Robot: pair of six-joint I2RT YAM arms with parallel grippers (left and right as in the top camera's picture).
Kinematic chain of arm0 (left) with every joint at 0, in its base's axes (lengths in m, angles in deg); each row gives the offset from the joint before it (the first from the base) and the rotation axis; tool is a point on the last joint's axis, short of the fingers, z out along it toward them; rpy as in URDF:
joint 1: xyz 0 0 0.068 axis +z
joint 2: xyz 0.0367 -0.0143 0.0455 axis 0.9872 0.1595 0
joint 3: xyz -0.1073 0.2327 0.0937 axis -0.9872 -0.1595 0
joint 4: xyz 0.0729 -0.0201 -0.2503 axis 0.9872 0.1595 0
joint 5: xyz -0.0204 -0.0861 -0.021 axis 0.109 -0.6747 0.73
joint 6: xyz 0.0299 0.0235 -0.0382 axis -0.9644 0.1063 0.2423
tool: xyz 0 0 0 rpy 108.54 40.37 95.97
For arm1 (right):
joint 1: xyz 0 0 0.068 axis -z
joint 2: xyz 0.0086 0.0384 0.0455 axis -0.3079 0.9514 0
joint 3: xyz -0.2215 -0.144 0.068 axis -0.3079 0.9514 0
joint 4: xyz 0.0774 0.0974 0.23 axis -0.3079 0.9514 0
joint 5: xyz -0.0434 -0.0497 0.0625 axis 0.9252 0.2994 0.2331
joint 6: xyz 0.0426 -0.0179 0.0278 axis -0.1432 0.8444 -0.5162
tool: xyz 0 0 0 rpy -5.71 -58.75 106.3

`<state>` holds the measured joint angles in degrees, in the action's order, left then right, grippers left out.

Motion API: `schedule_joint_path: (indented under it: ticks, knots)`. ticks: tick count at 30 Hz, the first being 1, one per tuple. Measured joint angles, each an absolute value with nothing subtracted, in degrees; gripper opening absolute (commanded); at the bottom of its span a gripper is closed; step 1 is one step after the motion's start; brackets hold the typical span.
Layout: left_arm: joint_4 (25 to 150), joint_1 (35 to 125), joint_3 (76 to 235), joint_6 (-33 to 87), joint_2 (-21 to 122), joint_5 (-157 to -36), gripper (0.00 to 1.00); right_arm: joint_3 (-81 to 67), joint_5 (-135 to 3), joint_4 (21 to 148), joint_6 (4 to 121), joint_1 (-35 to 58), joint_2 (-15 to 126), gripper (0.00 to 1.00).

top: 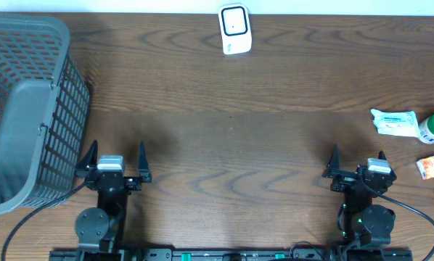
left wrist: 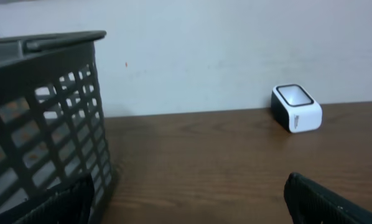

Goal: Scan the item barcode

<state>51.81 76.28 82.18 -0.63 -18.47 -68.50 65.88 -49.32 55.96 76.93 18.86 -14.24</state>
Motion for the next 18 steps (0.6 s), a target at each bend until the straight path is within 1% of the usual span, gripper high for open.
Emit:
schedule_joint_path:
  ticks: [10, 18]
  knots:
    - [52.11, 76.28, 77.07, -0.61, -20.18, -68.5, 0.98, 65.88, -49.34, 55.98, 76.91, 18.86, -14.24, 0.99]
    - [54.87, 76.28, 76.78, -0.43, -20.22, -68.94, 0.98, 65.88, -49.36, 55.96, 76.93, 18.86, -14.24, 0.99]
